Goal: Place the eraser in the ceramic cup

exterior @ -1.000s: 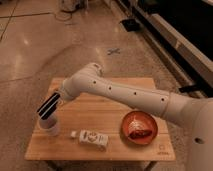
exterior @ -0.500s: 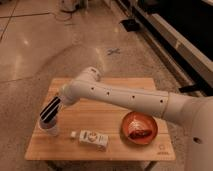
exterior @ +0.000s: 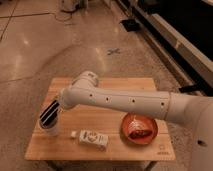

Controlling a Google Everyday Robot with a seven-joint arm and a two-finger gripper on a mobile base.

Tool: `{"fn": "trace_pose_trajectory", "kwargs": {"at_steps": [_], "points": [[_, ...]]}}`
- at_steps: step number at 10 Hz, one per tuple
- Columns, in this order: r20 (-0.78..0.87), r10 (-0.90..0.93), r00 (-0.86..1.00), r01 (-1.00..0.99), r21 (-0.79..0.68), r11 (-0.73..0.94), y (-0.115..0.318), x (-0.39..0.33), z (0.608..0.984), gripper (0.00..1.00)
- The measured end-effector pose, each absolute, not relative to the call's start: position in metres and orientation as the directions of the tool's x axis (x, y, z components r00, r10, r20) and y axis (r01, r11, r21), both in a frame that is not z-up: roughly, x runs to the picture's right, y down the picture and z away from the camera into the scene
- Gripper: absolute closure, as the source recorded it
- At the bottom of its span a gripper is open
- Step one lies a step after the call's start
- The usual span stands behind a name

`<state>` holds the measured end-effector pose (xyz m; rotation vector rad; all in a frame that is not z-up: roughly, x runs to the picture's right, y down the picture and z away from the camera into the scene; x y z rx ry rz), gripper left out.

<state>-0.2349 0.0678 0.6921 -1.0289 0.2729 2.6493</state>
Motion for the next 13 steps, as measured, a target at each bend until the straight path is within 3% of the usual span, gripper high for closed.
{"fn": "trace_pose_trajectory", "kwargs": {"at_steps": [4,5,13], "points": [[-0.666,0.218,-0.714,-0.339,0.056,-0.939,0.07,-0.237,0.689,0.24],[-0.665,0.221,-0.713,-0.341,0.053,-0.939,0.07,-0.239,0.687,0.2],[-0.674,0.209,-0.709,-0.306,0.027,-0.952,0.06,-0.242,0.674,0.2]]}}
